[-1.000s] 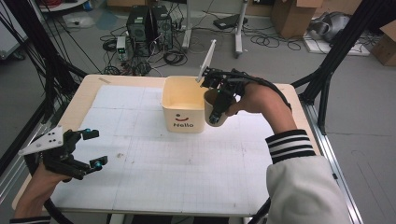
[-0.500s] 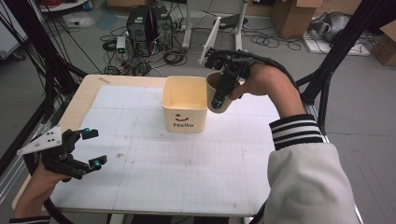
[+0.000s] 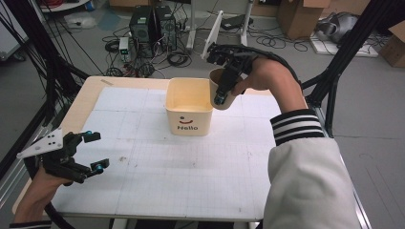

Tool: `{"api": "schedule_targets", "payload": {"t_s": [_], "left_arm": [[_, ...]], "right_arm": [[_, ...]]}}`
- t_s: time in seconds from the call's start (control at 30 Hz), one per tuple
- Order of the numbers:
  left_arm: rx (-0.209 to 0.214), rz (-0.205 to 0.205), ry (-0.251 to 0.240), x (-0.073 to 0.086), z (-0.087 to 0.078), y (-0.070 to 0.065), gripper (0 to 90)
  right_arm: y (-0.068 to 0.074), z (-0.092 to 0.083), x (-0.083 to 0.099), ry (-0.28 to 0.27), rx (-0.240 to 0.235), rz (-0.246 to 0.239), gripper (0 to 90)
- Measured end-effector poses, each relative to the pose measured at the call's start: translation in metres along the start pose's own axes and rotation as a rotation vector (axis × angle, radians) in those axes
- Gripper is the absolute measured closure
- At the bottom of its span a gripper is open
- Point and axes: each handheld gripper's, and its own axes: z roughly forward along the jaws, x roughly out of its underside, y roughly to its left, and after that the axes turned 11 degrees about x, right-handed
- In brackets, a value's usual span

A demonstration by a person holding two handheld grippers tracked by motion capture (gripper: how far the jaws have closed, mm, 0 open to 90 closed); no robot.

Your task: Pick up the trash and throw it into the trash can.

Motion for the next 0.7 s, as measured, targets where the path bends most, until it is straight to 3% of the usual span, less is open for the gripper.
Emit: {"api": "schedule_targets", "payload": {"t_s": [0.47,0.7], "left_arm": [[0.001,-0.001,-0.006,0.0,0.0,-0.001,1.7],[0.002,0.001,-0.009,0.0,0.0,0.0,1.7]], "right_arm": [[-0.021,0.011,-0.027,0.022,0.012,0.017,34.6],[-0.029,0.017,-0.044,0.004,-0.001,0.028,34.6]]}}
